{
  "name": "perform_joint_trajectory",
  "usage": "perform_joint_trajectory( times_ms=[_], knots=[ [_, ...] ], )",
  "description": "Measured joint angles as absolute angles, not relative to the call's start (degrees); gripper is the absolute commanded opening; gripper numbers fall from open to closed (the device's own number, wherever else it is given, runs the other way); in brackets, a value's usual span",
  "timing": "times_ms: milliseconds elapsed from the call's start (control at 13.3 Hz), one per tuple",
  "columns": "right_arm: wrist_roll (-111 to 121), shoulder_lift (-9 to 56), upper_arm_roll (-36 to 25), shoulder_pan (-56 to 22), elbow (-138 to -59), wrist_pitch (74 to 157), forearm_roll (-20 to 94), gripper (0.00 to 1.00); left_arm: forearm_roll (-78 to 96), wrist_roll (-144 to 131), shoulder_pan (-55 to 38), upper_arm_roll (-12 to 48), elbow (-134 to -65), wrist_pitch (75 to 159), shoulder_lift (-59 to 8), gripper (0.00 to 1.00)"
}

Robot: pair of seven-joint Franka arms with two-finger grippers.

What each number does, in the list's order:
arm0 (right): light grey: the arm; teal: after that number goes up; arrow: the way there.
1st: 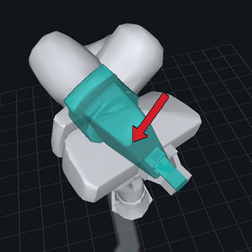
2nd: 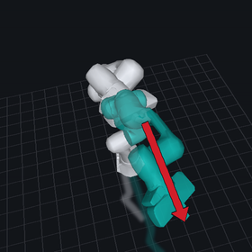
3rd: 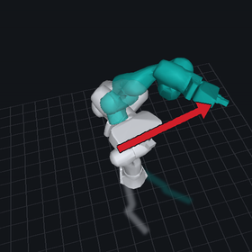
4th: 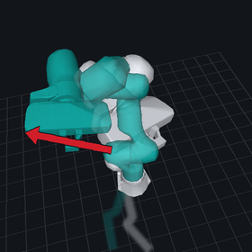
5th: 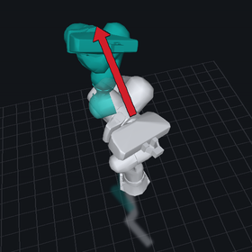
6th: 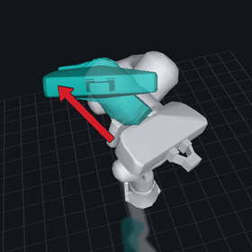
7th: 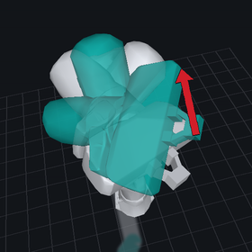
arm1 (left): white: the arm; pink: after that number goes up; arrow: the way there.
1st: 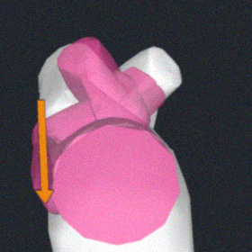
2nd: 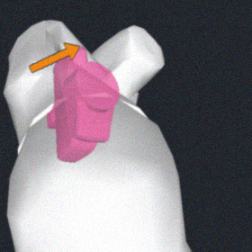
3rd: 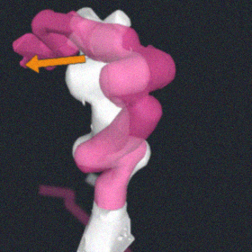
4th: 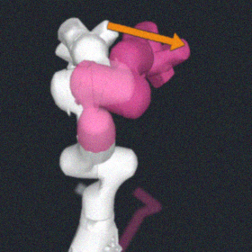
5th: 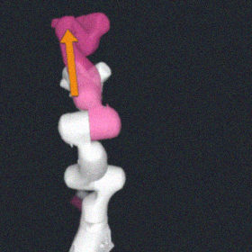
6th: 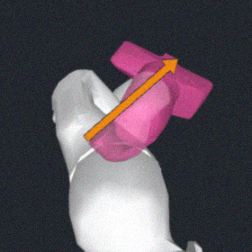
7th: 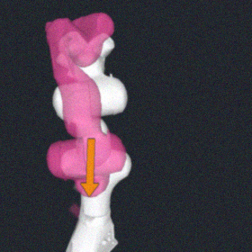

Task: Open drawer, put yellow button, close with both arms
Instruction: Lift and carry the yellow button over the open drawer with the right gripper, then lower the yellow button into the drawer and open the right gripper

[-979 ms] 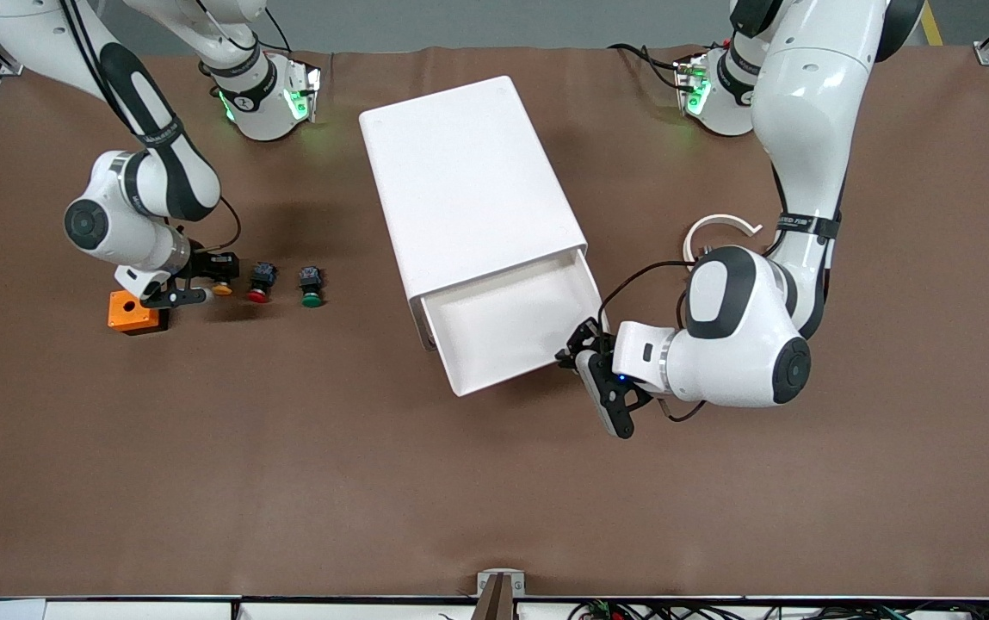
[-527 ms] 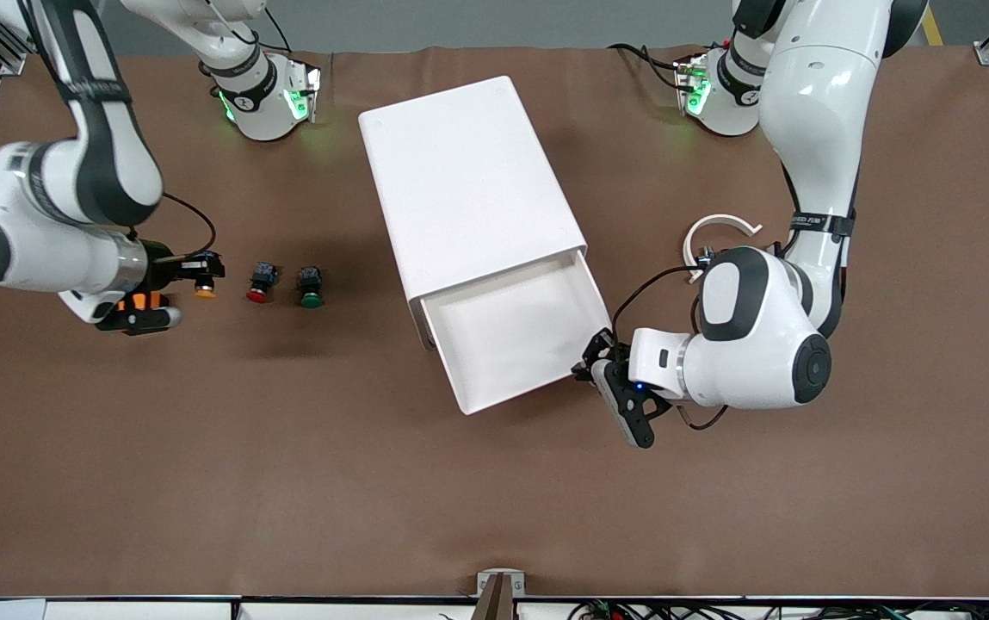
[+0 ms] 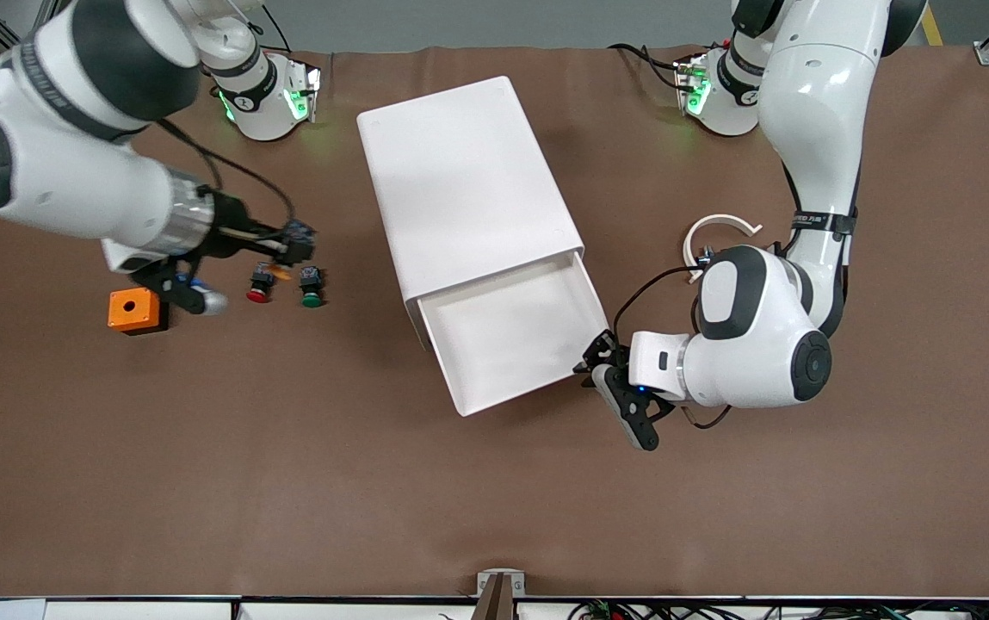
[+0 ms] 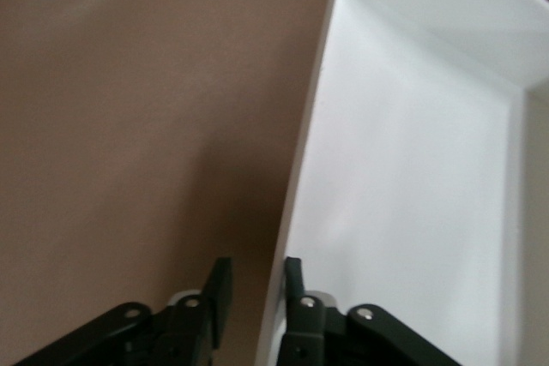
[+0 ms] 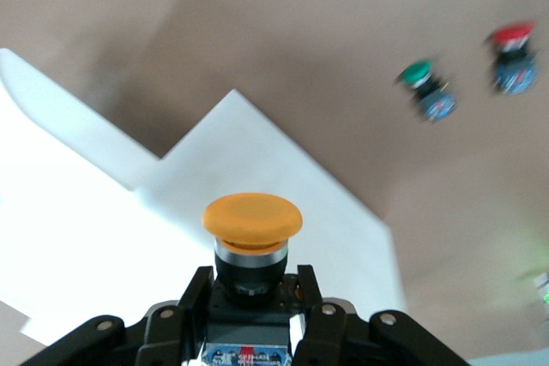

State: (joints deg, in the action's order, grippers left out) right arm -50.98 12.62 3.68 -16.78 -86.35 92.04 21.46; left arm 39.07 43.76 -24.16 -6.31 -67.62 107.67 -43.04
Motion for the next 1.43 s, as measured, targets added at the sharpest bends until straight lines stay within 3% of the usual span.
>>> perform_joint_trajectory(
  times_ms=[377,753,1431],
  knots=[
    [-82.4,23.6,3.6,-25.7,-75.3,102.2,21.6,0.00,34.4,43.4,-23.6,-8.8,-67.7,104.8,-41.4,1.00],
    [-100.2,35.3,2.4,-31.6,-62.3,106.1,20.9,0.00,31.5,42.9,-20.5,-9.9,-68.0,97.3,-36.3,1.00],
    [-110.2,47.9,-5.9,-41.8,-55.1,118.0,15.6,0.00,15.1,23.1,-22.0,-9.8,-68.2,96.6,-30.8,1.00]
  ],
)
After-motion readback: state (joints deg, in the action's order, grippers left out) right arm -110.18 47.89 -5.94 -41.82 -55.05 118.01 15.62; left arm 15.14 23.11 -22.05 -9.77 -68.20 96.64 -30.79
